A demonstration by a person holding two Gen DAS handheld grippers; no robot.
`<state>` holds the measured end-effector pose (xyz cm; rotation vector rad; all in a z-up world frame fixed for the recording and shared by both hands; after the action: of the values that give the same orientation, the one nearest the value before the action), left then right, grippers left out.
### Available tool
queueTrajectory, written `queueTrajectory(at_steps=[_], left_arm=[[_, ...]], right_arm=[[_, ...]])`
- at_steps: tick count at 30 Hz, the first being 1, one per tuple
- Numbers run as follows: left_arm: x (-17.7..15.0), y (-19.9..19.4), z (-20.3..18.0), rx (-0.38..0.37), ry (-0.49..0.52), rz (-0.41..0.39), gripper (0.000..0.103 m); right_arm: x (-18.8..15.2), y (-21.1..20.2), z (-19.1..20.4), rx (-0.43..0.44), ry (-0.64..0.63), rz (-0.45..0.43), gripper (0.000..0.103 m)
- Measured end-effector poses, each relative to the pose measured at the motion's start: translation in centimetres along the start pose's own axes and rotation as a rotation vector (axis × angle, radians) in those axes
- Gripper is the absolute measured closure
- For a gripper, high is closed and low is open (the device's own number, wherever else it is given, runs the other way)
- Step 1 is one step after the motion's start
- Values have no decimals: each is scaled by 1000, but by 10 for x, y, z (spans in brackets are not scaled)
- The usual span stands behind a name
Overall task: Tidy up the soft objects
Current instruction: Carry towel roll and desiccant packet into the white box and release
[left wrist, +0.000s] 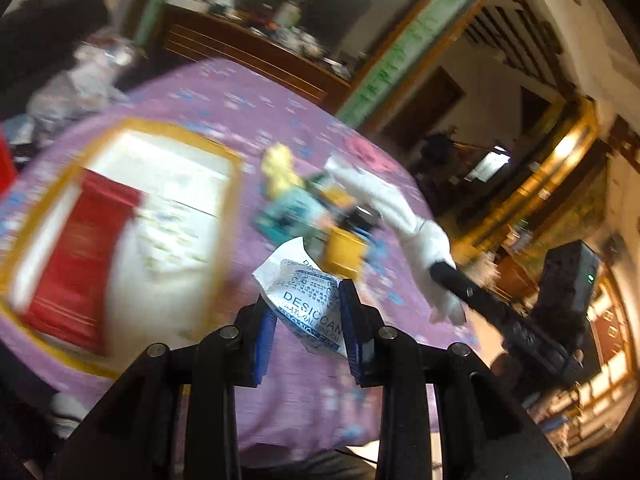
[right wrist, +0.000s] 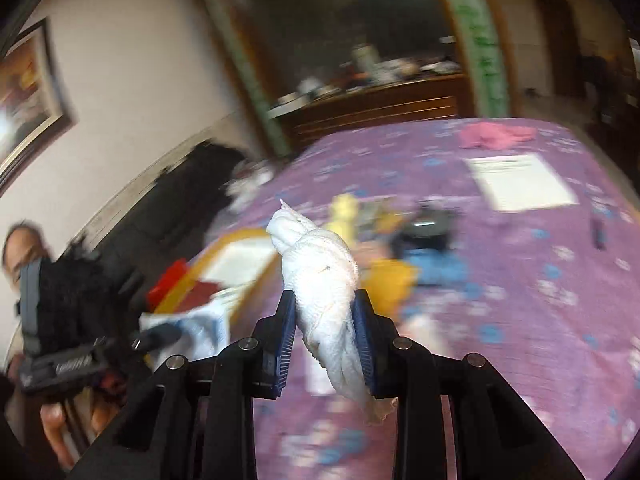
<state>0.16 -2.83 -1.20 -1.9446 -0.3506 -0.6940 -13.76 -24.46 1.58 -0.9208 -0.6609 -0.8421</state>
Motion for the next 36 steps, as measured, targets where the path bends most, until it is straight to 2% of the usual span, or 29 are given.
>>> queueTrajectory(at_steps=[5,9,12,16,21,24,25,27,28,29,30,31,33,34,36], left_arm=[[9,8,37,144,8,-8,76],[8,25,56,193,31,44,76],[4,30,68,207,58,75,76],[3,46,80,209,76,131,76],[1,57,78,191,109,168,75],[-1,65,75,217,149,197,75],[-2,66,74,228,166,184,74],[-4,66,70,233,187,173,68],[-5,68,70,228,190,180,55],[-6,70,71,214,178,183,48],[-7,70,72,187,158,183,39],[-9,70,73,154,139,192,35],[-10,67,74,129,117,202,35],[-9,62,75,130,102,185,35],[-6,47,76,143,77,128,35]], right_arm=[[-5,66,30,125,-21,113,75],[-6,112,49,141,-31,183,75],[-2,134,57,136,-33,190,75],[12,176,56,84,-27,208,75],[21,229,51,4,6,272,75],[25,250,58,-27,-3,300,73],[25,254,61,-34,0,304,68],[23,262,65,-21,7,322,65],[25,270,66,-15,3,327,58],[23,270,69,-10,-2,331,53],[22,269,69,3,1,324,53],[23,270,64,9,4,320,52],[22,260,66,23,-6,306,44],[22,253,65,18,-14,294,36],[22,239,67,29,-22,270,35]])
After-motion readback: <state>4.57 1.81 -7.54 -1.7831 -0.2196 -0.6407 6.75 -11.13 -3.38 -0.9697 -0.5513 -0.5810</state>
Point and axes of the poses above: each gripper's, at about its wrist camera, not at the fingertips, and y roughly the way its jaws point, z to its left, x to its top, the point moved 3 cm from there along y, roughly the way its jaws point, and after that the axes turned 15 degrees about x, right-handed, at the moved point
